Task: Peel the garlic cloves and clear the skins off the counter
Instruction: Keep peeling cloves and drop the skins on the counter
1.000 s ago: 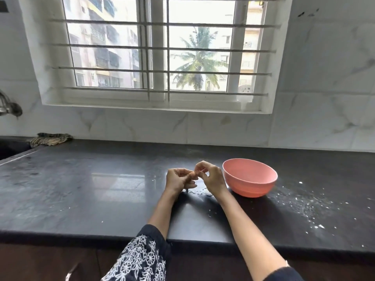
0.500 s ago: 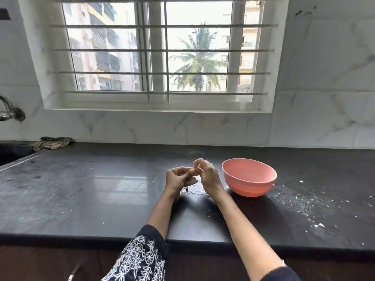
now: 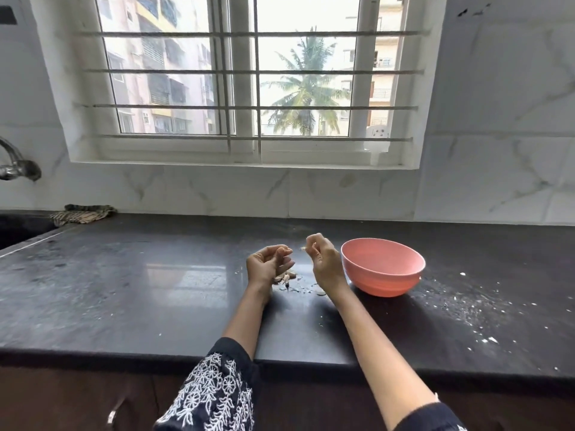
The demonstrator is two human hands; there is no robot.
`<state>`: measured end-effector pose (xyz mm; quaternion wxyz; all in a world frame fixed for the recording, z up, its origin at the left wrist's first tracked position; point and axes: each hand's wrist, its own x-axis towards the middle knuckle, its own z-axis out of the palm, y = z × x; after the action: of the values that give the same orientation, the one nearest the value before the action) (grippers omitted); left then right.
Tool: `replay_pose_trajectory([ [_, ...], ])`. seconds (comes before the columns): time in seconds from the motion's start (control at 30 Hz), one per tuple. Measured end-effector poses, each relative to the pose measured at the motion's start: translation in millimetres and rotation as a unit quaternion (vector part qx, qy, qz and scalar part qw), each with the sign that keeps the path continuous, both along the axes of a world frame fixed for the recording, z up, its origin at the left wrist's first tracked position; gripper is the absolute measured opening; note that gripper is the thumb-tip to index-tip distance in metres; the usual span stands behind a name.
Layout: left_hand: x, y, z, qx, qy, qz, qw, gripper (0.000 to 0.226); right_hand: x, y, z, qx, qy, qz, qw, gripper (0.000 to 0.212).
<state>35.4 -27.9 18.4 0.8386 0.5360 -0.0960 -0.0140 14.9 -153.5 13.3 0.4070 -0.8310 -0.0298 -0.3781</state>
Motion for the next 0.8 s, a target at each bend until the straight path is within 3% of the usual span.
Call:
replay_pose_trajectory([
  [0.1, -2, 0, 1, -0.020, 0.006, 0.021, 1.000, 0.014, -3, 2, 3, 0.006, -0.037, -0.018, 0.999, 0.011],
  [0.43, -4, -4, -2, 0.016, -0.013, 0.016, 1.000, 0.008, -7, 3, 3, -0.011, 0.052, -0.028, 0.998, 0.010],
  [0.7, -3, -3, -2, 0.024, -0.017, 0.013, 0.999, 0.009, -11, 3, 4, -0.040, 0.057, -0.043, 0.997, 0.019],
  [0.8, -3, -4, -2, 0.025, -0.022, 0.015, 0.999, 0.009, -10, 4, 4, -0.040, 0.059, -0.037, 0.997, 0.013],
])
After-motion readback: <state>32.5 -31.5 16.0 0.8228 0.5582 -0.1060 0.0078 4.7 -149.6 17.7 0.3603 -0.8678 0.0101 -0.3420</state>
